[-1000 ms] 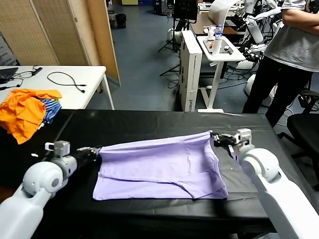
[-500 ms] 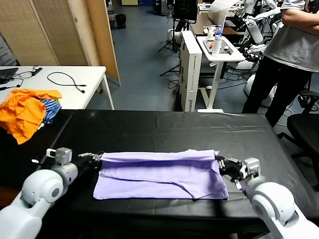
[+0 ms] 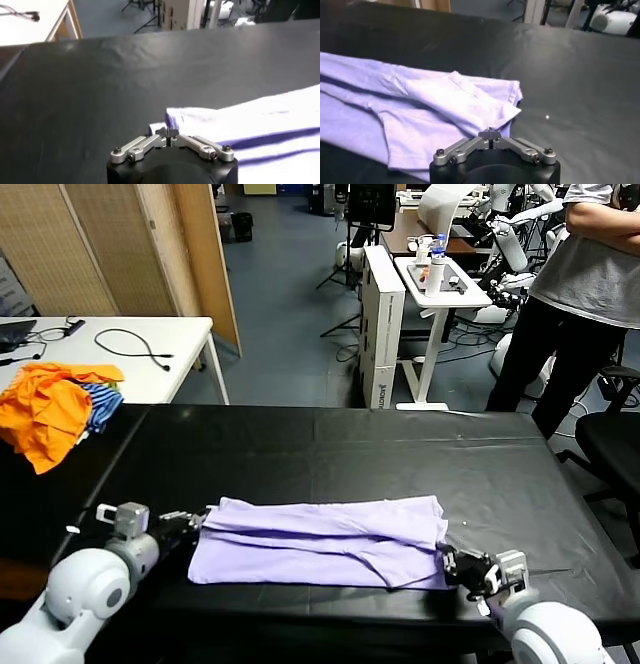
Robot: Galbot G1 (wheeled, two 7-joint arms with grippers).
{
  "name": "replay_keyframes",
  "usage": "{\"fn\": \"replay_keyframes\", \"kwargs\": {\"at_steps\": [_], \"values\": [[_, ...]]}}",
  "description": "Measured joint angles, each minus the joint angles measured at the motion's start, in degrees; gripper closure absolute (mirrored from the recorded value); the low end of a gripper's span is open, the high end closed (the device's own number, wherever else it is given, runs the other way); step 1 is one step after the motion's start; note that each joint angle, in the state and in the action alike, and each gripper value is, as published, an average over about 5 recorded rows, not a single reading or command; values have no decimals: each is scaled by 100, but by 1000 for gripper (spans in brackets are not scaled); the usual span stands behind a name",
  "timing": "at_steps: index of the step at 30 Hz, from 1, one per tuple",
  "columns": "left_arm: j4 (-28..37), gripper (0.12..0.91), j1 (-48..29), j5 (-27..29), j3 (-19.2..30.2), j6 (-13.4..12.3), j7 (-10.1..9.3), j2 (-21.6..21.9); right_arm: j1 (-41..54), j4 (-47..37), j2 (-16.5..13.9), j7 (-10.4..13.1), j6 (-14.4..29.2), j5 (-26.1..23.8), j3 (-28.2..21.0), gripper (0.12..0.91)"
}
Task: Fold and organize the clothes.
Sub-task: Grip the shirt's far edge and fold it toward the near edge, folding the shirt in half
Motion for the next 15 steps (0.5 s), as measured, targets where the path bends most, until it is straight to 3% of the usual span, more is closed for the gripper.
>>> {"fn": "replay_keyframes", "kwargs": {"at_steps": [3, 7, 12, 15], "values": [[-63, 763, 135, 52, -74, 0, 27, -66, -50, 76, -27, -42, 0, 30, 55, 885], [-226, 541, 331, 220, -199, 0, 73, -170, -93, 217, -22, -44, -1, 102, 145, 817], [-496, 232, 573, 414, -372, 0, 26, -318, -28, 459, 13, -14, -1, 436, 358, 553], [-609, 141, 641, 385, -527, 0, 0, -416, 108, 525, 25, 34, -1, 632, 481, 364]]}}
